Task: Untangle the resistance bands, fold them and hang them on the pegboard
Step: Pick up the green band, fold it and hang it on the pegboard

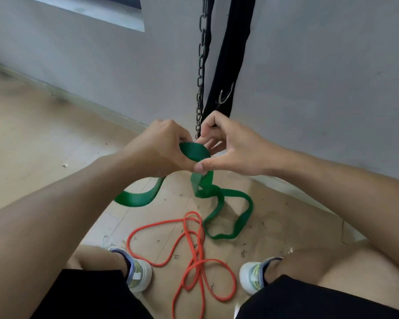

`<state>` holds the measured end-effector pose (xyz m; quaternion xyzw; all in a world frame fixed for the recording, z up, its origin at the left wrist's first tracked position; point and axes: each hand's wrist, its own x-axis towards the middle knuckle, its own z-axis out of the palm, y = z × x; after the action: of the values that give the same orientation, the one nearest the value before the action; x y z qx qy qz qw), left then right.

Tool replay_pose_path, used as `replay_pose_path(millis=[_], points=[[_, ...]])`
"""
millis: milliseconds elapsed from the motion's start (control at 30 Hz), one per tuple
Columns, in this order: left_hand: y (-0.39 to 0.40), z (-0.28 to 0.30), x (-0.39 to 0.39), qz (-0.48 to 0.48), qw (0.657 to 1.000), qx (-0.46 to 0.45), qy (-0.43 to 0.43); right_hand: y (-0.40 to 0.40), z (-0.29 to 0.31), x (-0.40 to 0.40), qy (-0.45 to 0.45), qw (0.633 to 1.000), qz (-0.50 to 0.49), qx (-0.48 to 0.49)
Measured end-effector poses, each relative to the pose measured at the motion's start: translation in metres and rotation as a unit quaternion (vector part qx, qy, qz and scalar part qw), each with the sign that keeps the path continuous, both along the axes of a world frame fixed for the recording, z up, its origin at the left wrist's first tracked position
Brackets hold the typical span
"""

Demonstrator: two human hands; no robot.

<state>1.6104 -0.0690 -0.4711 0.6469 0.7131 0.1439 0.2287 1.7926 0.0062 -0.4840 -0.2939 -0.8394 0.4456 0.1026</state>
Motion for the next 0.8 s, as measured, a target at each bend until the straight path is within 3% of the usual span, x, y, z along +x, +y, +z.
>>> replay_pose_path(millis=[133,233,333,500,600,733,800], points=[[0.000,-0.002,0.000,0.030,0.998,0.046,-0.023,0.006,-0.005,0.002,-0.062,0.998,0.003,0.011],[-0.002,-0.001,0.004,0.038,0.984,0.103,-0.139,0.010,-0.018,0.004,-0.101,0.995,-0.012,0.015],[-0.004,0.008,0.008,0.038,0.933,0.182,-0.308,0.020,-0.039,0.010,-0.114,0.993,0.005,0.018],[-0.001,0.016,0.010,0.087,0.853,0.219,-0.466,0.028,-0.046,0.012,-0.085,0.996,-0.006,-0.037],[0.003,0.017,0.003,0.117,0.866,0.190,-0.447,0.033,-0.039,0.017,-0.087,0.995,0.009,-0.040],[0.004,0.012,-0.009,0.116,0.923,0.104,-0.352,0.036,-0.028,0.026,-0.055,0.998,0.002,-0.039],[0.004,0.010,-0.007,0.124,0.933,0.095,-0.325,0.035,-0.024,0.027,-0.056,0.998,0.009,-0.036]])
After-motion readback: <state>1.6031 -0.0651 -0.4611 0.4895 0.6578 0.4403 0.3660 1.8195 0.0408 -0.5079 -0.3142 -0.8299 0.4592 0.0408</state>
